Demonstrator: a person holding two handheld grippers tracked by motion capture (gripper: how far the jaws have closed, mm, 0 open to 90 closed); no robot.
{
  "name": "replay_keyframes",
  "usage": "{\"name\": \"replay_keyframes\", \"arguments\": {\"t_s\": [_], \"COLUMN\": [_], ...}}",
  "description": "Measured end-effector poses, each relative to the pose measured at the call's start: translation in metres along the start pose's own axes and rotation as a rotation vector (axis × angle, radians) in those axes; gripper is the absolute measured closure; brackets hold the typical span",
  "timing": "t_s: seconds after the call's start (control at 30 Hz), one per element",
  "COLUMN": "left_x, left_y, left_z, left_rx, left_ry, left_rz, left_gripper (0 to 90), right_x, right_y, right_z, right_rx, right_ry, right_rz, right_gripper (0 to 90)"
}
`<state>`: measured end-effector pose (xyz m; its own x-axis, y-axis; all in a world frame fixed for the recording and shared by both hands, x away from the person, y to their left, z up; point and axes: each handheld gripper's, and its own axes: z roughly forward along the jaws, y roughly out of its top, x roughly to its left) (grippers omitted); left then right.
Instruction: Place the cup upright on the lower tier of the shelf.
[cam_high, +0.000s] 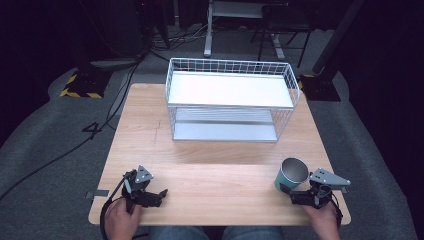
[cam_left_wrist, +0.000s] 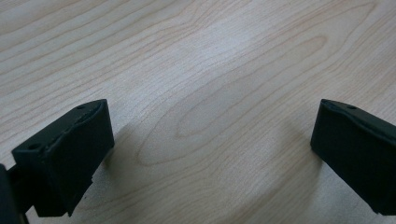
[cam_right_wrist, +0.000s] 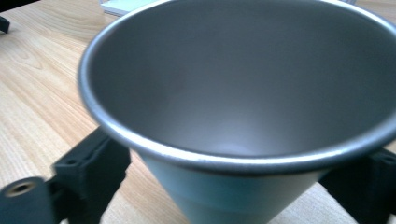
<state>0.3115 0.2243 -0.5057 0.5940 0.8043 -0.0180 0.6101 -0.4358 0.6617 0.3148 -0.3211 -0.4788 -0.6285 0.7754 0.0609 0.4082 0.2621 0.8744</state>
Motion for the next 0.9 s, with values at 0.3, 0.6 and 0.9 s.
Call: {"name": "replay_keyframes", "arguments": {"t_s": [0.3,0.6,0.9], "left_x": [0.0,0.0,0.0], "left_y": [0.0,0.0,0.0], "left_z": [0.0,0.0,0.0], "left_rx": [0.001,0.003,0.003], "left_ry": [0.0,-0.002,-0.003], "left_rz": [0.0,0.0,-0.002], "left_gripper": [0.0,0.0,0.0], "right_x": [0.0,0.004,0.009], "right_y": [0.0,0.008,0.035], "right_z": [-0.002,-0.005,0.0], "right_rx": [0.0,-0.006,-0.021], "right_ry": [-0.003,0.007,0.027], "right_rz": [0.004,-0.016,-0.034], "right_gripper": [18.4,18.5,18.5]}}
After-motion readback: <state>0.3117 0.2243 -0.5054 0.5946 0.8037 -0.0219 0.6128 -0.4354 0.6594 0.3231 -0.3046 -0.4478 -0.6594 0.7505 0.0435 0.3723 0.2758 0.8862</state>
